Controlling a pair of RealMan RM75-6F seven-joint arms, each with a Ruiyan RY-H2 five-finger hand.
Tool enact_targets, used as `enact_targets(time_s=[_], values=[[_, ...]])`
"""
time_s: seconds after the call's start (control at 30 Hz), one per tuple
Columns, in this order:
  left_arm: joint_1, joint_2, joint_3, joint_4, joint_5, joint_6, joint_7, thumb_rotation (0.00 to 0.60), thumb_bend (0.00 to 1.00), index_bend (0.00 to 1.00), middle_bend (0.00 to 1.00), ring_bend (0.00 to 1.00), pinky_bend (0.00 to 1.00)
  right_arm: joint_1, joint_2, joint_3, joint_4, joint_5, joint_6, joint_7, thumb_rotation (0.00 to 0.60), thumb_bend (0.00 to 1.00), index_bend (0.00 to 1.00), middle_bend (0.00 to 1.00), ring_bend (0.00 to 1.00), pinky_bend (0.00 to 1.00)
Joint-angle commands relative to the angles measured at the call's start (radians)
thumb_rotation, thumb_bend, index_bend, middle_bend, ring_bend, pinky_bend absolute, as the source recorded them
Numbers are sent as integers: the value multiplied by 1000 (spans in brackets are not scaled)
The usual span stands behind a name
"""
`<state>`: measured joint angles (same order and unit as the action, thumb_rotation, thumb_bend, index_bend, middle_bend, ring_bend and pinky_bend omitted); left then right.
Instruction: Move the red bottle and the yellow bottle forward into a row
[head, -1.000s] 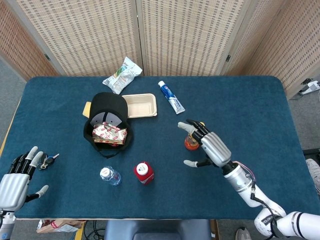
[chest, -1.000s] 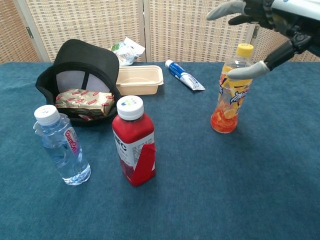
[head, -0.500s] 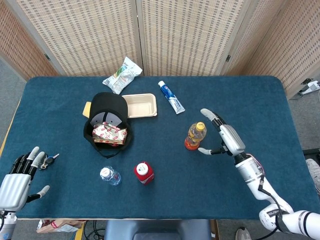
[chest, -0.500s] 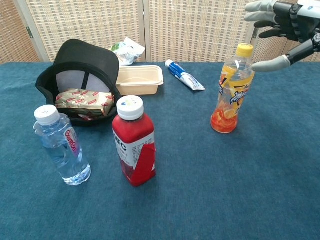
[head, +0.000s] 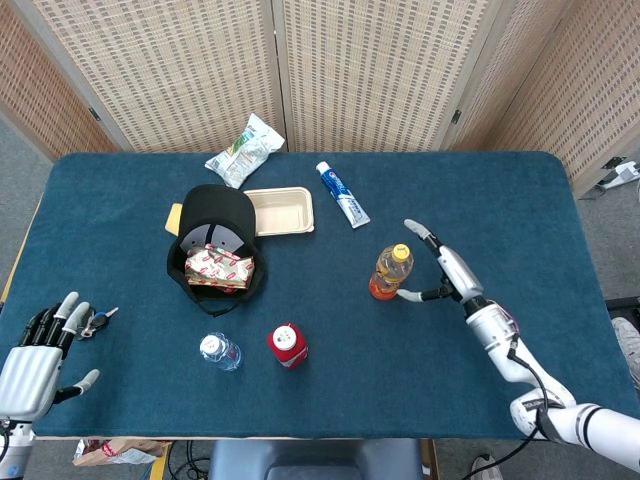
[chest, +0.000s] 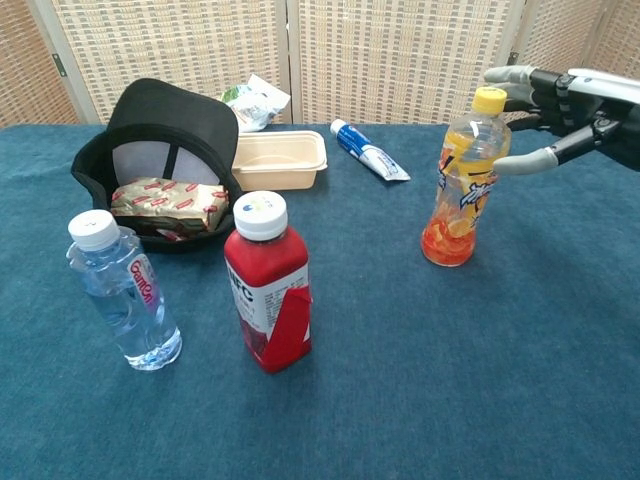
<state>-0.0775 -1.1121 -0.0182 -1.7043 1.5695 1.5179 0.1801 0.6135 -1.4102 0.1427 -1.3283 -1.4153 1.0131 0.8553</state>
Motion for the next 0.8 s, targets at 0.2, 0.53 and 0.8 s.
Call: enact_targets(time_s=[0.2, 0.53, 0.8], values=[[1, -2, 1, 5, -5, -1, -1, 600, 140, 0, 0, 0, 56, 28, -94, -7, 109, -35, -32, 96, 600, 0, 0, 76, 0, 88], [4, -2, 1, 14, -10, 1, -10, 600, 139, 0, 0, 0, 56, 45, -157, 4, 204, -46, -28, 179, 600, 133, 224, 255, 81, 118], [8, 3, 3, 13, -11, 5, -8, 600, 139, 0, 0, 0, 56, 39, -156, -9, 197, -78, 5, 209, 600, 334, 494, 444, 248, 242]])
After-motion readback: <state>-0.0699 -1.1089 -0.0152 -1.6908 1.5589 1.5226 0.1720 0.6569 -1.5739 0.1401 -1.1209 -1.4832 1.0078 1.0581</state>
